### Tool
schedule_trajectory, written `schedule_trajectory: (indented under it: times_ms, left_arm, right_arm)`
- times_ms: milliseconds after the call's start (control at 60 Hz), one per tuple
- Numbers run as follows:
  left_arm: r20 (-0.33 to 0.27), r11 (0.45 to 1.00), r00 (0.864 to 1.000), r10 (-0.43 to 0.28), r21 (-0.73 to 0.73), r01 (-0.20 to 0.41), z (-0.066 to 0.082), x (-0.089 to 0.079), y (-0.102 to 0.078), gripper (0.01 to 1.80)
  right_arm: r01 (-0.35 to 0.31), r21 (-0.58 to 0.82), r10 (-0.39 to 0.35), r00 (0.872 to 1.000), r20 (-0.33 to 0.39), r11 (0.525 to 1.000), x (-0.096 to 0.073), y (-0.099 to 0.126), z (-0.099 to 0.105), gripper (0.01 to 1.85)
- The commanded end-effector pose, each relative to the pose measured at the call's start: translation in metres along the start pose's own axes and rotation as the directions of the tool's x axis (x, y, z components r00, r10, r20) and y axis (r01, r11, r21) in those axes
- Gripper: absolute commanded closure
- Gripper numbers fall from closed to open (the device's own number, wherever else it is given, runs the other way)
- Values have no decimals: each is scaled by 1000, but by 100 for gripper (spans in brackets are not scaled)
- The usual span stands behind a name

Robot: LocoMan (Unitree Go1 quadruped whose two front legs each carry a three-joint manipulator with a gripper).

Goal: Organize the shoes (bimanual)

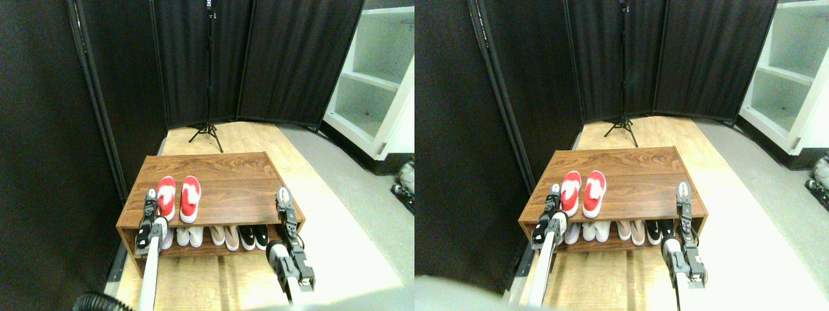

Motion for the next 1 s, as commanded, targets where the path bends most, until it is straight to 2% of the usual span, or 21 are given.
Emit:
schedule_trajectory:
  times_ms: [17,117,233,300,367,650,733,817,933,1000]
  left_arm:
    - [-40,1000,999,-30,7,31,-4,2,-10,180]
    - [-88,998,994,-59,-10,58,-9,4,-11,180]
    - [-111,995,992,-59,-84,50,-18,-1,-16,180]
    - [-116,997,992,-52,-66,44,-22,-7,-21,180]
    - [-147,997,986,-78,-36,73,-26,-2,-13,180]
    - [-128,989,989,-75,-140,56,-37,-7,-13,180]
    - [-129,991,987,-96,-110,82,-34,-7,-13,180]
    - [-108,992,991,-76,-108,64,-26,-5,-12,180]
    - [-50,996,996,-76,-39,74,-12,-6,-13,180]
    - [-20,993,993,-112,-25,112,-1,-7,-15,180]
  right_arm:
    - [-48,1,48,999,-6,999,3,5,-1,185]
    - [-43,8,43,999,-3,999,2,7,0,185]
    - [-46,15,46,999,4,999,2,6,0,185]
    - [-42,17,42,999,9,999,2,7,0,185]
    - [-35,24,35,999,10,999,3,7,1,185]
    - [-40,16,40,999,17,999,5,6,1,185]
    - [-39,15,38,999,16,999,4,7,0,185]
    - [-38,21,38,999,14,999,4,6,1,185]
    - [-38,17,38,999,10,999,4,5,1,185]
    - [-40,22,40,999,0,999,4,4,1,185]
